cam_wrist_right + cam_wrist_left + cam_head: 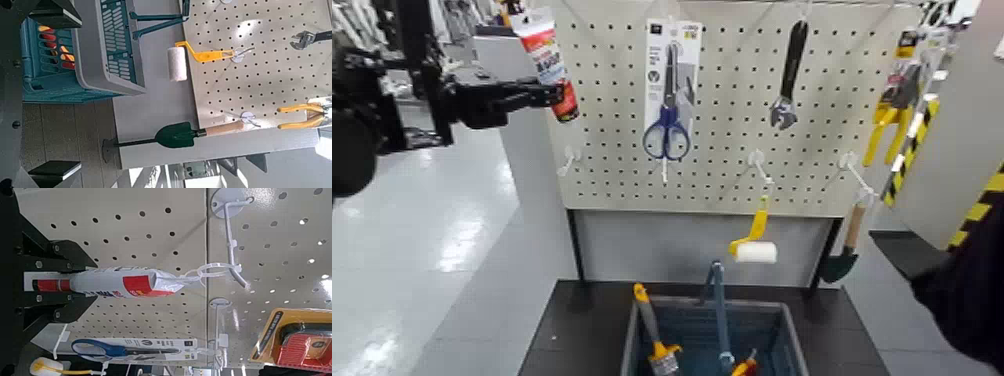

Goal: Put the red glue tube into the crate.

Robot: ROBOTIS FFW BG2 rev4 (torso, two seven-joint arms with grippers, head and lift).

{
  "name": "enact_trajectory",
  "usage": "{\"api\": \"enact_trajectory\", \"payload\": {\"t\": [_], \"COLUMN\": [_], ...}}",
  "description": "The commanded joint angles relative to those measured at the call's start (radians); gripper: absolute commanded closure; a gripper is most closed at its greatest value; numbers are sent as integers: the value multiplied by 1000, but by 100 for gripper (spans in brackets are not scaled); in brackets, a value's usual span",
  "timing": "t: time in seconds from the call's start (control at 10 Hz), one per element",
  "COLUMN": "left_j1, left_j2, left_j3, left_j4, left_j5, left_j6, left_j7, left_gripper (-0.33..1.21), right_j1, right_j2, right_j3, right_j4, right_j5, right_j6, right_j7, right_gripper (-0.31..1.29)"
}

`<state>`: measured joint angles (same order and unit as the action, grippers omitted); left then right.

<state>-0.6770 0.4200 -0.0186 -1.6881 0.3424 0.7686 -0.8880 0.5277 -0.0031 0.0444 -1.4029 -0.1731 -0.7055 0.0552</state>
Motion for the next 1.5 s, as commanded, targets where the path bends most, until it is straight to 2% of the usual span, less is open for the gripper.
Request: {"api": "enact_trajectory", "payload": {"t": [0.1,0.2,0.5,0.8,1.2,1.5], "left_j1": [-1,-1,-22,-32,24,83], "left_j2": [-4,-6,-9,-15,-59,-78], "left_j3": [-1,0,2,-41,-106,-152], "left_j4": [-47,-58,-67,-97,-142,-134], "left_j5": [-34,-42,26,136,283,405], "left_j6": [15,26,12,15,46,46], "left_j7": [40,52,69,119,192,250], "left_gripper": [110,120,120,120,120,120], "right_j1": [0,0,0,-2,-3,-5], "right_j2": [138,138,138,138,138,137], "right_j3": [0,0,0,0,3,8], "right_j4": [1,1,2,4,10,10], "right_j5": [0,0,-2,-6,-9,-11], "right_j6": [1,1,1,0,-6,-6], "right_j7": [0,0,0,2,3,2], "right_gripper": [5,5,5,5,5,5]}}
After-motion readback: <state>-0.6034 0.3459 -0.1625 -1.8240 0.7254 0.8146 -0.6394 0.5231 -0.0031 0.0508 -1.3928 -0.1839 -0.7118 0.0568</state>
